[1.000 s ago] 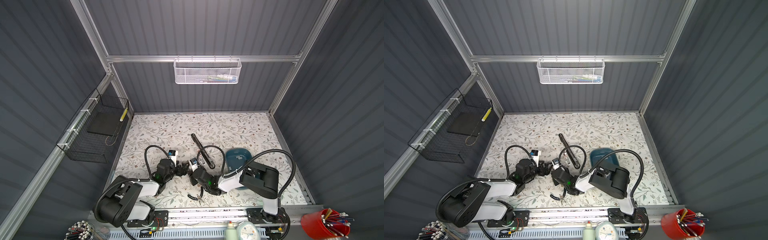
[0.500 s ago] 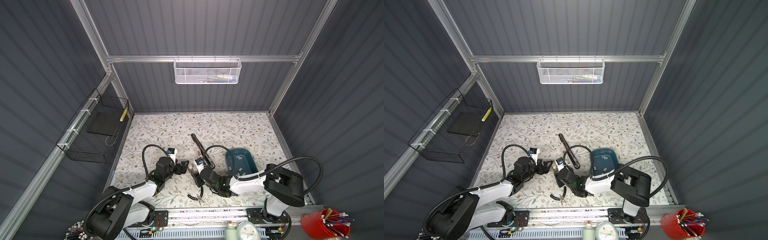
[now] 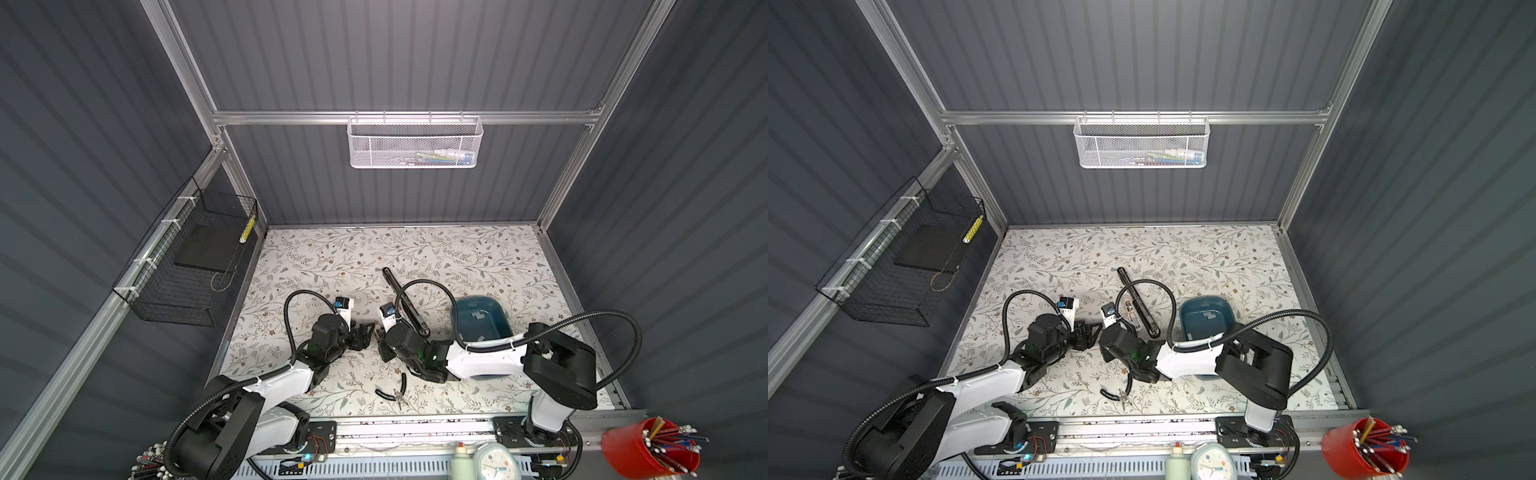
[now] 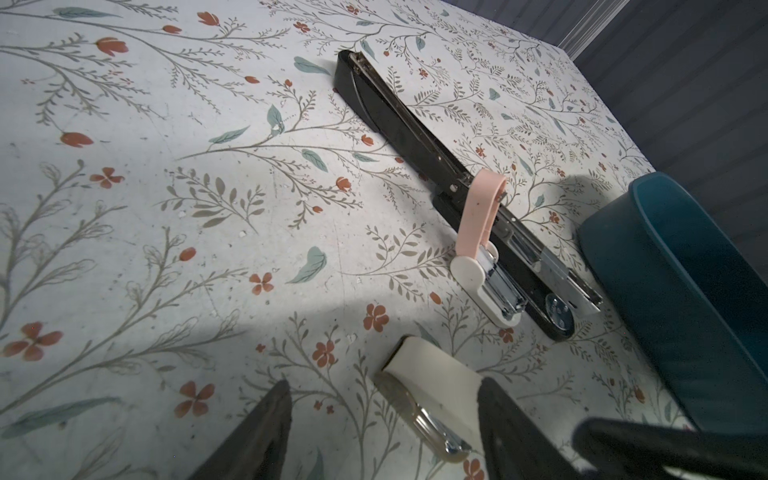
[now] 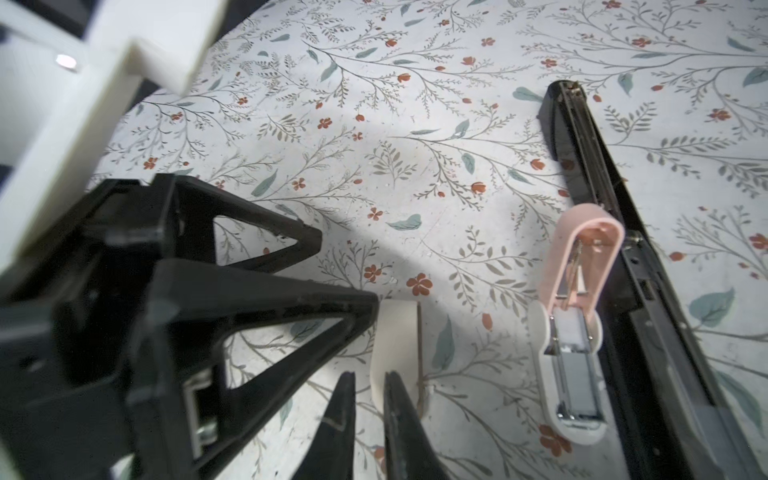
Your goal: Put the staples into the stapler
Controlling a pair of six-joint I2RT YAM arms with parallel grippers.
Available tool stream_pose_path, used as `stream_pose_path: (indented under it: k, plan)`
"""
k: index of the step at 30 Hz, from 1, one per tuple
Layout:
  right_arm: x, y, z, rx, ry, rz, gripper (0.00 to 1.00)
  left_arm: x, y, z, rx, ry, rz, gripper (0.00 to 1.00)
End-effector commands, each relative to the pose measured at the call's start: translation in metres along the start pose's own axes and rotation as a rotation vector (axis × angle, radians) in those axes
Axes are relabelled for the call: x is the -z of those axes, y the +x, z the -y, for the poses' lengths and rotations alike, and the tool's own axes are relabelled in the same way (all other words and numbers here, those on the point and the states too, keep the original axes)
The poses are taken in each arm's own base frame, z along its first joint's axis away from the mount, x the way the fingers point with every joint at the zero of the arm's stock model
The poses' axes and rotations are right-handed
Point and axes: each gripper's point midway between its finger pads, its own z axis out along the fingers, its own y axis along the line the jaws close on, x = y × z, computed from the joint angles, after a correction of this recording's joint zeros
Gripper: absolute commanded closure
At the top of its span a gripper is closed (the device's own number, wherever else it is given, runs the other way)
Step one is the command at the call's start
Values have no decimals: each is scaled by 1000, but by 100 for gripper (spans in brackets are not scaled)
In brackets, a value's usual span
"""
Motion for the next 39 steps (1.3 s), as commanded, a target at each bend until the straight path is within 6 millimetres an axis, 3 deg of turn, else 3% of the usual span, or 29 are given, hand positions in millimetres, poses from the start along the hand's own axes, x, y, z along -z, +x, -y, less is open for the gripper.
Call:
stream_pose_path:
  k: [1,25,39]
  plan:
    - [-9,8,10,-7,42,-46,84,1,-4,4,-17,14,5,29]
    - [-19,48,22,-28,66,-118,83,6,6,18,20,110,1,29]
    - [-22,75,31,-44,80,-157,83,9,24,21,42,148,-47,31]
